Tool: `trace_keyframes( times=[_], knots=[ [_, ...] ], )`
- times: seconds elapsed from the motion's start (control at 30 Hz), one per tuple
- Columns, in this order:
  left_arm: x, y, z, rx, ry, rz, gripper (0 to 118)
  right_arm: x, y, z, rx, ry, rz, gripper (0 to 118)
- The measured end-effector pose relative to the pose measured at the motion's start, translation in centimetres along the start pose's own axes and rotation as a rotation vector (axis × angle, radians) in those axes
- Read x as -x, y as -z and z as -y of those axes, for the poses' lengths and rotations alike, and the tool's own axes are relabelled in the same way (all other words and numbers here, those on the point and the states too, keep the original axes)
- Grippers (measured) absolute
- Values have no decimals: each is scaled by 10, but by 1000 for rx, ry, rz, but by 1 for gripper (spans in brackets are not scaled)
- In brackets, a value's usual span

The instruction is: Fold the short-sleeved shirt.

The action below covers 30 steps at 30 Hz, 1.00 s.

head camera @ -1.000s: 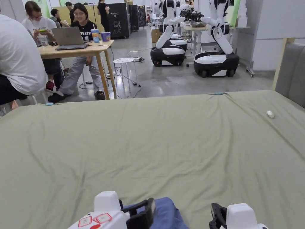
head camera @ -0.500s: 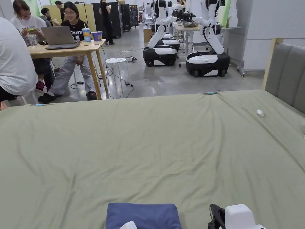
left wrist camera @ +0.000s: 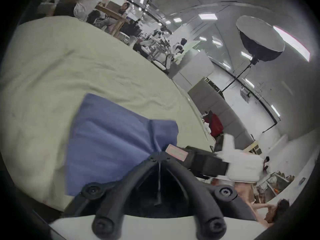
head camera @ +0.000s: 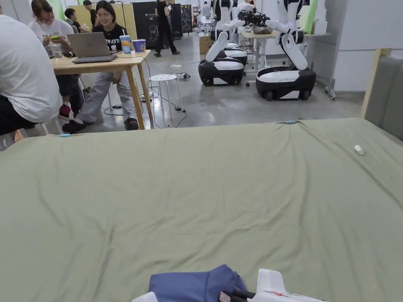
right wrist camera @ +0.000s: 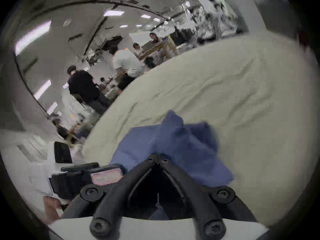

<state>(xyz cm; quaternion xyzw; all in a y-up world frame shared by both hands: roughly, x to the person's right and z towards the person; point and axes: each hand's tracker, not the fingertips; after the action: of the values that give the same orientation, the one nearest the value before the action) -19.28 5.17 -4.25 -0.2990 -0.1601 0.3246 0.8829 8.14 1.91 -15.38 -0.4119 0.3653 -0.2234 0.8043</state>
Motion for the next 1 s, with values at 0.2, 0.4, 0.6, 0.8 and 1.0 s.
trace_keyframes(
  times=[0.2, 0.4, 0.6, 0.8, 1.0],
  knots=[
    [56, -46, -13, -109, -61, -12, 62, -21, -9, 0, -20, 17, 160, 0],
    [94, -47, -16, -103, -231, -5, 89, -14, -6, 0, -14, -43, 206, 0],
    [135, -7, -1, -16, -572, 268, 88, -15, -5, 1, -16, -36, 207, 0],
    [115, 30, -8, 46, -522, 208, 25, -14, -4, 2, -24, -46, 210, 0],
    [88, 4, -35, 40, -284, 37, 23, 17, -20, -3, -62, -175, 263, 0]
  ],
)
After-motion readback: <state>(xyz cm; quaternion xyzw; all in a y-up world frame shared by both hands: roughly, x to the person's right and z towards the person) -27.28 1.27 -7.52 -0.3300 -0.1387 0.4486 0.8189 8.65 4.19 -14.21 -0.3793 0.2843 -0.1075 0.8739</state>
